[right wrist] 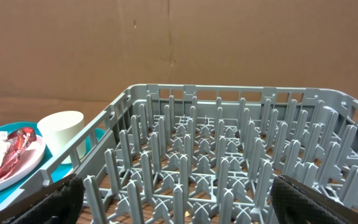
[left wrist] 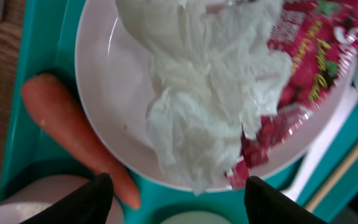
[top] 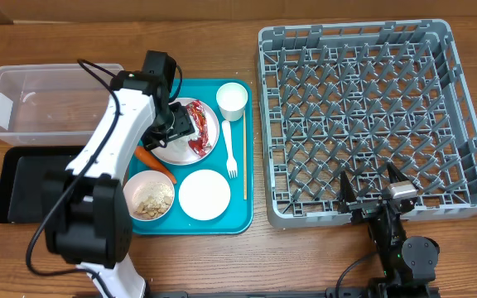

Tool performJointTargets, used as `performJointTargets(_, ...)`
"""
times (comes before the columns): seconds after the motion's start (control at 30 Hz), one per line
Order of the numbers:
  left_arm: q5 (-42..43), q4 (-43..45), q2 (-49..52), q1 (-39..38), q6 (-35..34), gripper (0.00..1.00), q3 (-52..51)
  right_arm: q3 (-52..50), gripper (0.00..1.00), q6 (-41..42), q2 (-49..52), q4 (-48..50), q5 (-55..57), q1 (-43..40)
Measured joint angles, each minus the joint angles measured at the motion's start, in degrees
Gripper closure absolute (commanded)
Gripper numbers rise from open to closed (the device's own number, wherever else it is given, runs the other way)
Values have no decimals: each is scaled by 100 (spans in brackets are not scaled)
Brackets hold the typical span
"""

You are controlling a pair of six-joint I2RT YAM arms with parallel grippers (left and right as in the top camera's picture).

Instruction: Sort waste into correct bins and load items into the dishwasher rack

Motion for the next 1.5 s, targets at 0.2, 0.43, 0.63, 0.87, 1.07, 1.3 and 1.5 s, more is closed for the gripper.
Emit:
performJointTargets(0.2,-35,297,393,0,-90,28,-4,0,0,-2,0,-4,2,0)
performJointTargets(0.43,-35,448,721,0,-142,76,-7,0,0,0,0,-2,0,0)
performJointTargets(0.63,-33,337,750,0,-144,96,0,0,0,0,0,-2,2,0)
performJointTargets(0.87,-11,-807,767,0,-17,96,957,0,0,0,0,0,2,0)
performJointTargets(1.07,-11,-1469,767,0,251,96,2092,0,0,0,0,0,2,0)
performJointTargets(1.3,-4,-1738,767,0,437,96,2358,0,0,-2,0,0,2,0)
performJointTargets(1.5,26,-1840,767,22,529,96,2439,0,0,0,0,0,2,0)
